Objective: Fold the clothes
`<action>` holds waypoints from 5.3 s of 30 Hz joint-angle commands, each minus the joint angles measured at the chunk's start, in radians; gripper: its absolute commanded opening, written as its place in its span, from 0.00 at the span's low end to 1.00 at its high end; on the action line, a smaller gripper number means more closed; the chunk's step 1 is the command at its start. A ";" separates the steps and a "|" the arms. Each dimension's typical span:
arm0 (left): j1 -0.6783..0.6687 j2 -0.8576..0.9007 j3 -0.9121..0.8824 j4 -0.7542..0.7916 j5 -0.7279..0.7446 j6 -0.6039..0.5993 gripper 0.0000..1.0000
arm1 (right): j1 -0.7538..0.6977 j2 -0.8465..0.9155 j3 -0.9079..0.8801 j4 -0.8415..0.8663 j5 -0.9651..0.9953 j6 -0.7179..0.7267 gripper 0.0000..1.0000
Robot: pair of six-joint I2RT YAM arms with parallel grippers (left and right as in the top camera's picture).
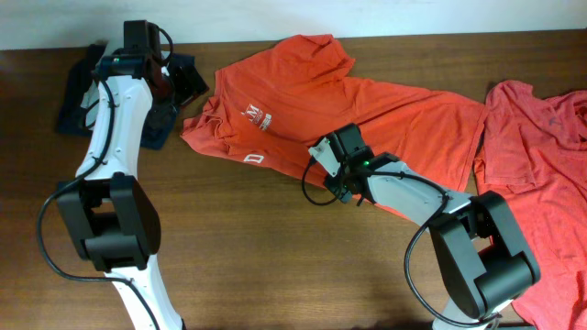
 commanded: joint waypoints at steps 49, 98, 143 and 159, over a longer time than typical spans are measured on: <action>-0.003 0.005 -0.006 0.001 0.010 -0.006 0.99 | -0.004 0.061 0.121 -0.192 -0.039 0.011 0.33; -0.003 0.005 -0.006 0.001 0.010 -0.006 0.99 | -0.005 0.068 0.204 -0.057 0.215 0.010 0.04; -0.003 0.005 -0.006 0.001 0.010 -0.006 0.99 | -0.117 -0.029 0.204 -0.002 0.112 0.169 0.69; -0.003 0.005 -0.006 0.001 0.010 -0.006 0.99 | -0.093 -0.015 0.204 -0.179 -0.187 0.164 0.04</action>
